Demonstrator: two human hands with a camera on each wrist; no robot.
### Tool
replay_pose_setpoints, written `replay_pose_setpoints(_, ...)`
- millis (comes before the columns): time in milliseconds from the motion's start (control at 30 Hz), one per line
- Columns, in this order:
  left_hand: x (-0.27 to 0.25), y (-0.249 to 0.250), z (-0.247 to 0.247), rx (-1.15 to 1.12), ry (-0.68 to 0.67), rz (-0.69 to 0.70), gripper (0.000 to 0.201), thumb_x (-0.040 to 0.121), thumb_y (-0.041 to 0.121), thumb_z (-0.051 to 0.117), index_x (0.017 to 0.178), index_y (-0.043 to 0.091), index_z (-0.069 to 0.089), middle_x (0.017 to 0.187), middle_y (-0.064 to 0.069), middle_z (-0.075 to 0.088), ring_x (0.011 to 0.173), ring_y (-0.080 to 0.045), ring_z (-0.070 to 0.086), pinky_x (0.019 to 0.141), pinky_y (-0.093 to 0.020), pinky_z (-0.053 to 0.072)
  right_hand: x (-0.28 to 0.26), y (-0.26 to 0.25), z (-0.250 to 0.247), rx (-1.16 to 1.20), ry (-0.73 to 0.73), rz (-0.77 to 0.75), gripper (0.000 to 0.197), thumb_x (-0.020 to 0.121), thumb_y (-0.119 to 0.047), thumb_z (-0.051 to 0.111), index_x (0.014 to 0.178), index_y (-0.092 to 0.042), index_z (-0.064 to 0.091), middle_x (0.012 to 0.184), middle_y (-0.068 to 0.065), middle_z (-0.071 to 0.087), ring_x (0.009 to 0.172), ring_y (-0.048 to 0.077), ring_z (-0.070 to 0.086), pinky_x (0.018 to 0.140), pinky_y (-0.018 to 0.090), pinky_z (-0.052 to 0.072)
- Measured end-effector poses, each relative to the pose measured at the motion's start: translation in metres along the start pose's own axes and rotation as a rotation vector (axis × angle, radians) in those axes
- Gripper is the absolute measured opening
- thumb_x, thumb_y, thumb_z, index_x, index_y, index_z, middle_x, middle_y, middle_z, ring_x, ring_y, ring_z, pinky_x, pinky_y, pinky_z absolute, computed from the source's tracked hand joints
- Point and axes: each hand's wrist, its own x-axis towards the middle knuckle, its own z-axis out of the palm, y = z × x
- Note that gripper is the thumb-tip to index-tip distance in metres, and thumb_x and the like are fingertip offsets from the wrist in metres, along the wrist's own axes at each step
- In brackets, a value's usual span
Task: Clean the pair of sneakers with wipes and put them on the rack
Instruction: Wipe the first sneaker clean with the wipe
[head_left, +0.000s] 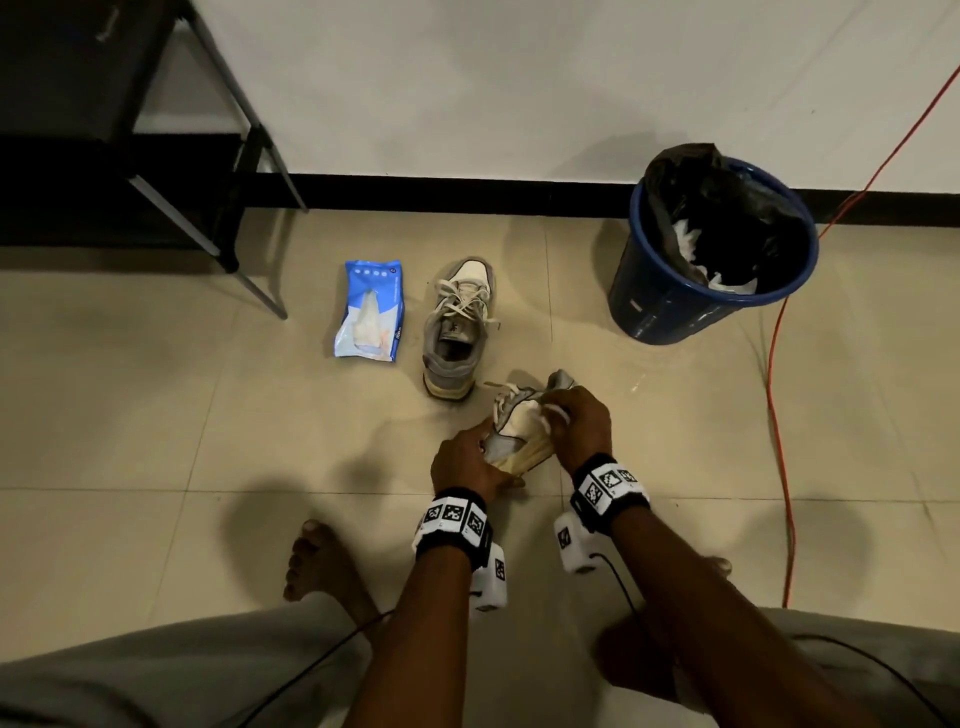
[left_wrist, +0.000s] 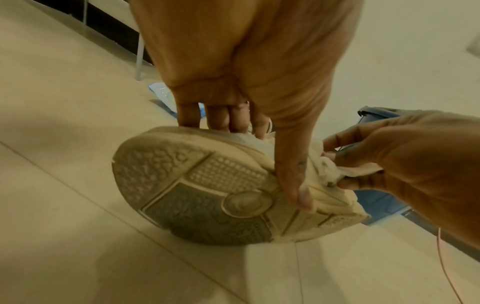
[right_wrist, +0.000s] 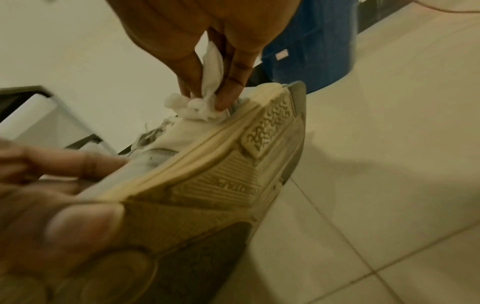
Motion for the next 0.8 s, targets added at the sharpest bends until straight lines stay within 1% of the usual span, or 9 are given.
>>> replay_pose_setpoints(67, -0.004, 0.004, 0.000, -0.004, 0.029, -0.017, 0.098, 0.046, 0.039, 0.097, 0.135, 0.028, 0.058, 0.121, -0.001, 0.069, 0.109, -0.025, 0.064, 0.086, -0.027, 0.051, 0.005, -0.007, 0.005, -0.053, -0.004, -0.002, 0.016, 0.080, -0.009, 0.071, 0.093, -0.016, 0.076, 0.094, 0.007, 0.068, 0.089, 0.025, 0.065, 0.078, 0.022, 0.043)
replay_pose_setpoints(200, -0.013, 0.004, 0.008, -0.092, 0.097, -0.052, 0.086, 0.047, 0.041, 0.096, 0.124, 0.023, 0.063, 0.114, 0.000, 0.071, 0.104, -0.024, 0.065, 0.087, -0.031, 0.053, -0.006, -0.028, 0.013, -0.192, -0.378, -0.244, 0.012, 0.086, -0.018, 0.058, 0.090, -0.015, 0.069, 0.092, 0.009, 0.062, 0.084, 0.027, 0.060, 0.070, 0.037, 0.048)
replay_pose_setpoints(267, -0.014, -0.001, 0.013, -0.168, 0.137, -0.059, 0.085, 0.046, 0.043, 0.096, 0.121, 0.022, 0.063, 0.110, -0.001, 0.071, 0.100, -0.025, 0.066, 0.085, -0.033, 0.054, 0.015, -0.023, 0.009, -0.327, -0.285, -0.328, 0.016, 0.087, -0.016, 0.053, 0.088, -0.012, 0.069, 0.088, 0.013, 0.059, 0.079, 0.033, 0.058, 0.065, 0.036, 0.047)
replay_pose_setpoints(333, -0.010, -0.004, 0.019, -0.245, 0.176, -0.062, 0.088, 0.045, 0.038, 0.097, 0.122, 0.017, 0.060, 0.113, -0.003, 0.068, 0.102, -0.026, 0.064, 0.086, -0.036, 0.054, 0.030, -0.019, 0.003, -0.327, -0.143, -0.282, 0.012, 0.085, -0.010, 0.060, 0.088, -0.010, 0.072, 0.084, 0.015, 0.057, 0.074, 0.035, 0.058, 0.061, 0.033, 0.046)
replay_pose_setpoints(500, -0.015, -0.004, 0.028, -0.372, 0.197, -0.068, 0.086, 0.049, 0.019, 0.095, 0.122, 0.013, 0.051, 0.121, -0.004, 0.057, 0.107, -0.025, 0.057, 0.092, -0.039, 0.050, 0.007, -0.031, 0.022, -0.462, -0.446, -0.558, 0.014, 0.078, -0.011, 0.060, 0.087, -0.003, 0.069, 0.086, 0.017, 0.058, 0.076, 0.035, 0.059, 0.057, 0.038, 0.051)
replay_pose_setpoints(633, -0.015, -0.008, 0.033, -0.409, 0.253, -0.038, 0.092, 0.043, 0.019, 0.097, 0.122, 0.010, 0.051, 0.119, -0.005, 0.057, 0.105, -0.023, 0.056, 0.088, -0.033, 0.050, 0.040, -0.032, 0.014, -0.381, -0.190, -0.305, 0.010, 0.074, -0.001, 0.065, 0.079, -0.006, 0.072, 0.078, 0.015, 0.058, 0.071, 0.034, 0.058, 0.060, 0.037, 0.050)
replay_pose_setpoints(733, -0.018, -0.005, 0.034, -0.393, 0.216, -0.032, 0.089, 0.047, 0.019, 0.094, 0.123, 0.015, 0.049, 0.119, -0.002, 0.056, 0.106, -0.022, 0.056, 0.089, -0.034, 0.051, 0.010, -0.039, 0.030, -0.408, -0.420, -0.553, 0.007, 0.075, -0.013, 0.063, 0.070, -0.010, 0.068, 0.071, 0.011, 0.059, 0.067, 0.030, 0.059, 0.058, 0.035, 0.050)
replay_pose_setpoints(767, -0.021, -0.005, 0.035, -0.379, 0.211, -0.024, 0.089, 0.047, 0.022, 0.093, 0.123, 0.017, 0.048, 0.119, 0.000, 0.055, 0.105, -0.022, 0.056, 0.089, -0.036, 0.051, 0.007, -0.036, 0.031, -0.403, -0.424, -0.592, 0.012, 0.078, -0.016, 0.060, 0.070, -0.011, 0.068, 0.072, 0.011, 0.059, 0.068, 0.031, 0.059, 0.058, 0.035, 0.050)
replay_pose_setpoints(800, -0.023, -0.006, 0.039, -0.369, 0.218, -0.014, 0.090, 0.046, 0.024, 0.093, 0.123, 0.018, 0.047, 0.119, 0.000, 0.055, 0.105, -0.022, 0.056, 0.089, -0.038, 0.052, 0.011, -0.036, 0.025, -0.384, -0.424, -0.525, 0.015, 0.080, -0.016, 0.057, 0.071, -0.010, 0.068, 0.074, 0.012, 0.060, 0.070, 0.032, 0.059, 0.059, 0.036, 0.049)
